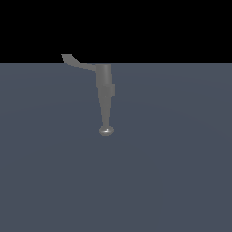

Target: Turn on the faucet by rotating a designated handle.

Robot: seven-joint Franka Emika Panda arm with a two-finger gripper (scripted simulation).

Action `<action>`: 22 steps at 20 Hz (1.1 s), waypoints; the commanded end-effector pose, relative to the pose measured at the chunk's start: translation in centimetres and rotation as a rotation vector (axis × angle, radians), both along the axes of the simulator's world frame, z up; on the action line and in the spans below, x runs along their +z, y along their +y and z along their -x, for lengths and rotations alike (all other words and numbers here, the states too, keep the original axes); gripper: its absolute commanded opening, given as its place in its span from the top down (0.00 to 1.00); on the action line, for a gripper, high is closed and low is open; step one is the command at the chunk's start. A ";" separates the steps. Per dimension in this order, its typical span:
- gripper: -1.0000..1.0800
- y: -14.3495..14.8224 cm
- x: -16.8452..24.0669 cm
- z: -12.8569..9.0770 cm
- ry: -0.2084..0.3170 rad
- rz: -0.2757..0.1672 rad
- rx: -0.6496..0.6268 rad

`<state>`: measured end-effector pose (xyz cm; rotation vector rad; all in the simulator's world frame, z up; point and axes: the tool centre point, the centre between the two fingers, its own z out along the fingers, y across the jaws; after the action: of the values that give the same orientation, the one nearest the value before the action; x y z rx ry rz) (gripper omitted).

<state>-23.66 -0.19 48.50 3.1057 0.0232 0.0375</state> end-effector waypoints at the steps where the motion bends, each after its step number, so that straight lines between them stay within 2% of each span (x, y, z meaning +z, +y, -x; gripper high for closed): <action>1: 1.00 0.0 0.0 0.0 0.000 0.000 0.000; 13: 1.00 0.7 0.4 -1.2 -0.013 0.009 0.029; 22: 1.00 1.0 0.2 -2.0 -0.013 0.004 -0.011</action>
<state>-21.92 0.69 48.76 3.1003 0.0220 0.0572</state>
